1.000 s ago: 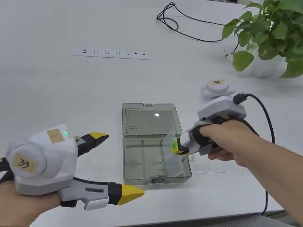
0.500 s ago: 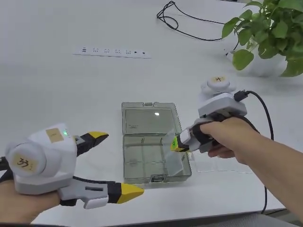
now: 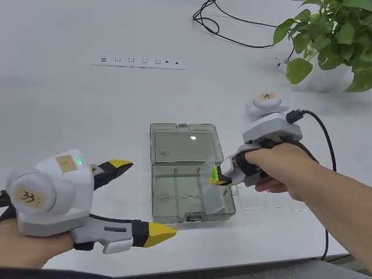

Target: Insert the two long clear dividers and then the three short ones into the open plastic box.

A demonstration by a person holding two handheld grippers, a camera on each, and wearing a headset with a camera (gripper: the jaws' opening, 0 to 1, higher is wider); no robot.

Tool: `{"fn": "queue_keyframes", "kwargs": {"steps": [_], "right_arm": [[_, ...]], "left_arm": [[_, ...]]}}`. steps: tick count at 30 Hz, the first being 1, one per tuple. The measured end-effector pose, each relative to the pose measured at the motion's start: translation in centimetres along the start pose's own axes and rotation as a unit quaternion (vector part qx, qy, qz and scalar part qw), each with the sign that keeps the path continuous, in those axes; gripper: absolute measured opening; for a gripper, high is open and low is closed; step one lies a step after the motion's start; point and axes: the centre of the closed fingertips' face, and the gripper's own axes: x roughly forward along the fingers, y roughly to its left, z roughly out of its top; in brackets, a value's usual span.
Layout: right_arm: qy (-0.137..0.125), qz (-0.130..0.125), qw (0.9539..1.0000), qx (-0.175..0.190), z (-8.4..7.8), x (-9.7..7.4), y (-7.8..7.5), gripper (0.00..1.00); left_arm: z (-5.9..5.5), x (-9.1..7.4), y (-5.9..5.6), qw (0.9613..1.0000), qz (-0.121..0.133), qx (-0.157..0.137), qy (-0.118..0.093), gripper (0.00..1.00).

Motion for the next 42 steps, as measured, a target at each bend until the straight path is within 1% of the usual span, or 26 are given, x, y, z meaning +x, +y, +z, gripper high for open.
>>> {"fn": "queue_keyframes", "kwargs": {"steps": [9,13,20,24,30,32,37,42], "right_arm": [[0.003,-0.002,1.0,-0.006,-0.1,0.2,0.0,0.07],[0.003,-0.005,0.9998,-0.019,-0.1,0.2,0.3,0.07],[0.0,-0.001,0.9992,-0.04,0.2,0.7,0.8,0.08],[0.0,0.003,0.9989,-0.047,0.0,1.1,1.0,0.1],[-0.004,0.006,0.9983,-0.058,0.0,1.9,1.0,0.1],[-0.004,0.007,0.9982,-0.059,0.0,2.0,0.9,0.1],[-0.004,0.011,0.9983,-0.057,-0.1,2.2,0.7,0.1],[-0.008,0.013,0.9983,-0.057,-0.2,2.8,0.5,0.11]], "left_arm": [[0.1,0.0,0.0,1.0,0.0,0.001,-0.001,0.93],[0.1,0.0,0.1,1.0,0.0,0.001,-0.001,0.93],[0.0,0.1,0.2,1.0,0.0,0.002,0.002,0.94],[-0.2,0.1,0.4,1.0,0.001,0.004,0.005,0.95],[-0.6,0.2,0.5,0.9999,0.001,0.007,0.01,1.0],[-0.9,0.1,0.6,0.9998,0.002,0.009,0.016,1.0],[-1.3,0.1,0.8,0.9997,0.004,0.007,0.022,1.0],[-1.3,0.1,0.9,0.9998,0.007,0.005,0.021,1.0]]}}
